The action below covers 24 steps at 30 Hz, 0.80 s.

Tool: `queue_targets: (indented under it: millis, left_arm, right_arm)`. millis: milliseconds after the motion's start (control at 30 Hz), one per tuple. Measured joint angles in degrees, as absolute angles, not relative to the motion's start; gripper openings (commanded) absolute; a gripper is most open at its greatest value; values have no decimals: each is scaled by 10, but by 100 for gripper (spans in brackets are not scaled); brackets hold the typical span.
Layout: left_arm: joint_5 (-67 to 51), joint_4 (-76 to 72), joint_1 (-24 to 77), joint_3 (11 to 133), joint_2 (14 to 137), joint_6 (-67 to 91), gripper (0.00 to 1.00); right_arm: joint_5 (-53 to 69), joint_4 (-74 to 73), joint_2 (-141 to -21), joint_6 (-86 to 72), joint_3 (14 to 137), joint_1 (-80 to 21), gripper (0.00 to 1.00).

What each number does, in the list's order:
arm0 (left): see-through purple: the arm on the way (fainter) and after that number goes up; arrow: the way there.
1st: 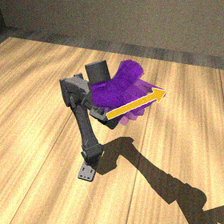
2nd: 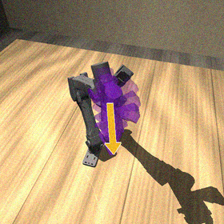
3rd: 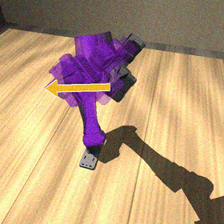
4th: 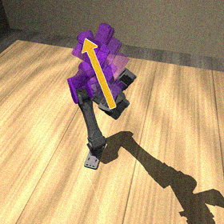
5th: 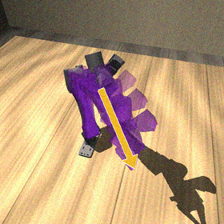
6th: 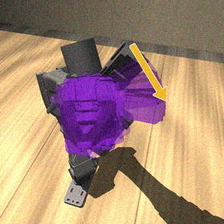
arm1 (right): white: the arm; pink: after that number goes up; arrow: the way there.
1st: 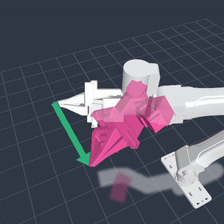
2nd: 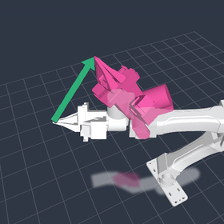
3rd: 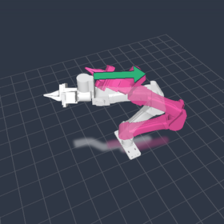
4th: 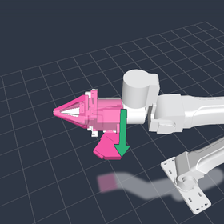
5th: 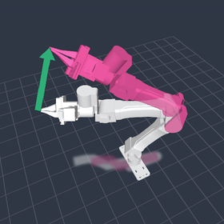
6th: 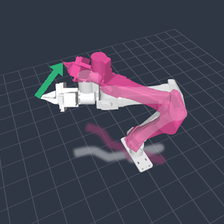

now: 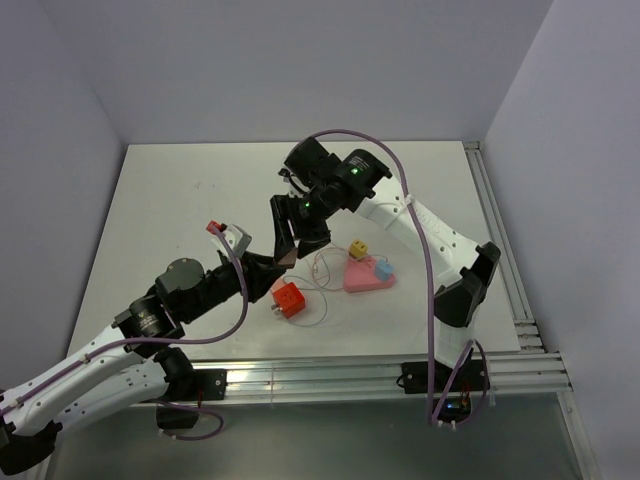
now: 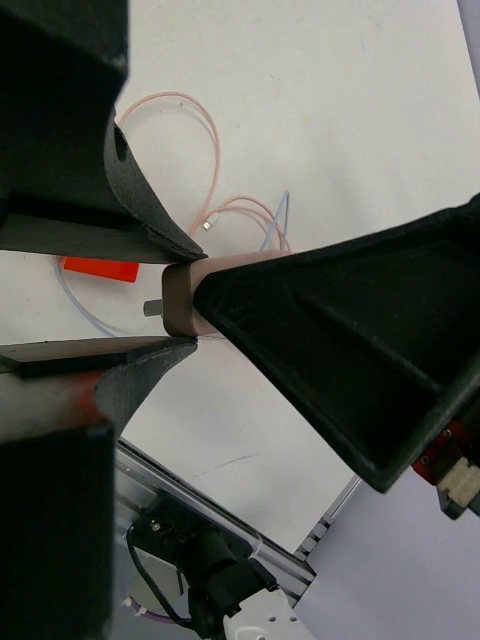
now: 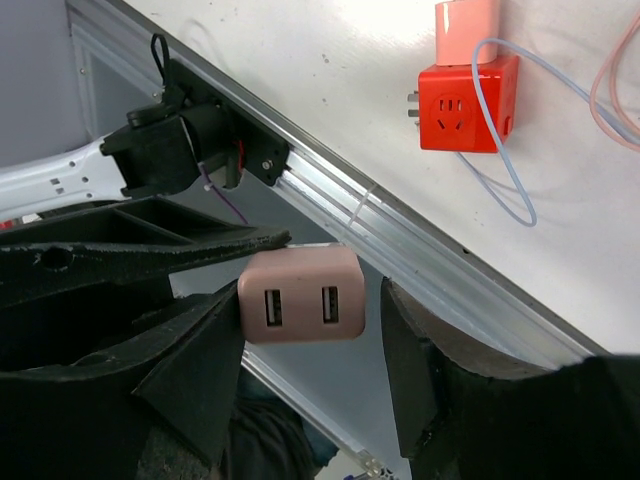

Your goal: Insert the plug

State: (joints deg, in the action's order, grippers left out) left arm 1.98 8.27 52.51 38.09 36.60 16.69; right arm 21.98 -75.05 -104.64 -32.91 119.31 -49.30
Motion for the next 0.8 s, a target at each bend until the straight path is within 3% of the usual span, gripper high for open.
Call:
queue_targets:
  millis: [800]
  left_arm:
    - [30, 81, 542, 382, 365, 166, 1]
  right_arm:
    - [224, -762, -1042, -329, 1210, -494, 57]
